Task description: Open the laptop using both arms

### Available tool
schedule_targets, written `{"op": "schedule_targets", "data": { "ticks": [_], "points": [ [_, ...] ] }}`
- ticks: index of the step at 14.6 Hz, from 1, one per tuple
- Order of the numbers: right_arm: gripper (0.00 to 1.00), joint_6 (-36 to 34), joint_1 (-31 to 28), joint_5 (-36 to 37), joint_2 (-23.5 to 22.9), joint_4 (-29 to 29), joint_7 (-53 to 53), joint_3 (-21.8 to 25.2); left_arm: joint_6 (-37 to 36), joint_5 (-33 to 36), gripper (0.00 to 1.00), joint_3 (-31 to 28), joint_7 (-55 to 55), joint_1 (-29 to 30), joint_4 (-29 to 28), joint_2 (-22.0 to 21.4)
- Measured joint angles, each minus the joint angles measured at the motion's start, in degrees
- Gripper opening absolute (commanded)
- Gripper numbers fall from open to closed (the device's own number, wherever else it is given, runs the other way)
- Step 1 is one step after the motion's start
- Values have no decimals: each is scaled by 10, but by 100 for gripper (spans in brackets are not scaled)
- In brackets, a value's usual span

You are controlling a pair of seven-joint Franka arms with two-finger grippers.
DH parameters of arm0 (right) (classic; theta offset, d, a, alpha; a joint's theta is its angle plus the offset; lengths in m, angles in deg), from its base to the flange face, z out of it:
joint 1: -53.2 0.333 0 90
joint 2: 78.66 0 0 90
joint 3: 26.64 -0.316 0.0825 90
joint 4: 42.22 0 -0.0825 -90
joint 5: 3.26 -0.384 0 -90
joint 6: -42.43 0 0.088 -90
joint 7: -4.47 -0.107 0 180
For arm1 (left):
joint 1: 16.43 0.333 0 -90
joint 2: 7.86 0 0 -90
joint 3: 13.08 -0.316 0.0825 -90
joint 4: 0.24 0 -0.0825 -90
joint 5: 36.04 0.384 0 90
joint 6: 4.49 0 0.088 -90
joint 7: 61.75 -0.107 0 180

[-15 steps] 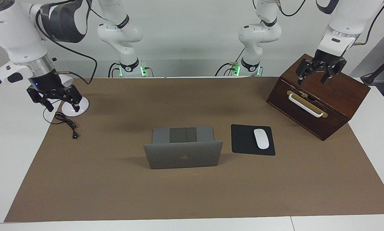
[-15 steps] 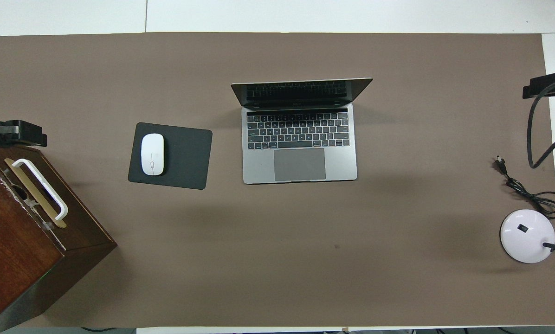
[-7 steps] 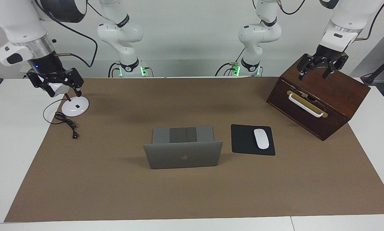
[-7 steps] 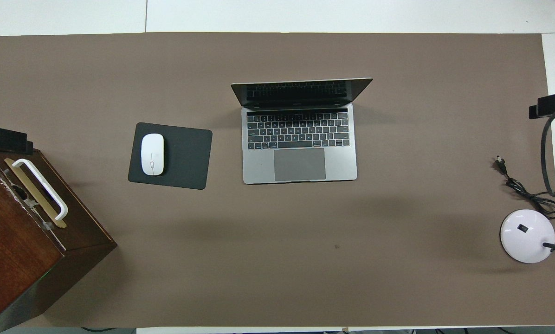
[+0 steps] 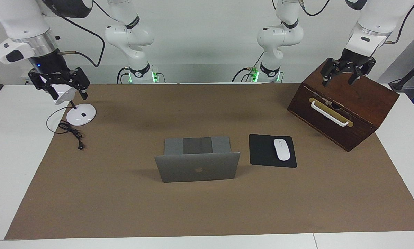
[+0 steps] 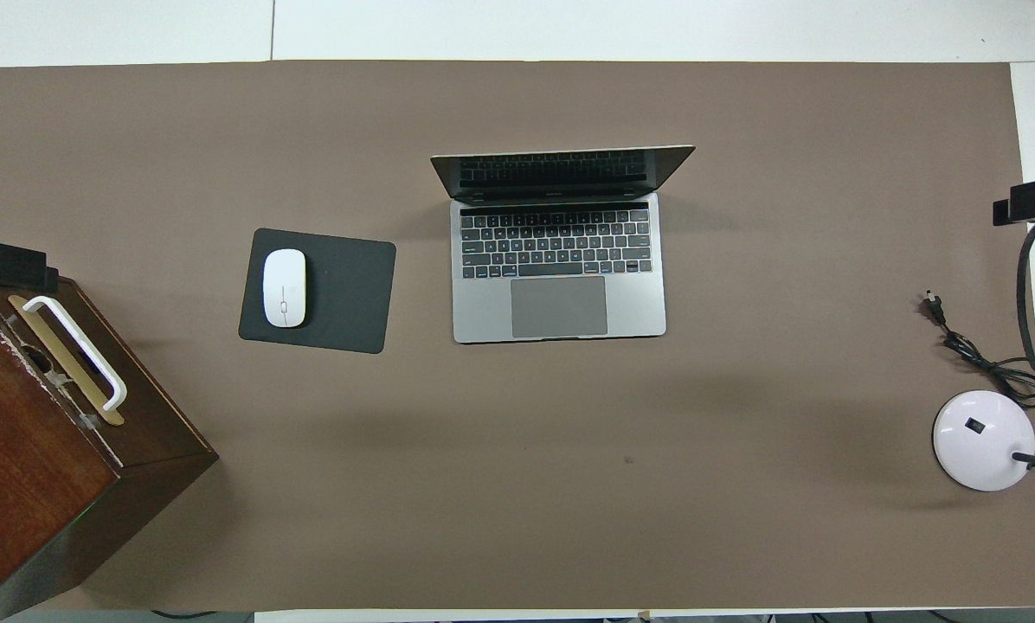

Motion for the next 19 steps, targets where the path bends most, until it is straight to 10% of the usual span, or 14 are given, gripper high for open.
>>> {"op": "schedule_targets", "data": {
  "ticks": [19],
  "points": [
    [100,-14,63,0,0,-4,0,65,-2,-10,100,-2,-1,0,0,0]
  ]
}}
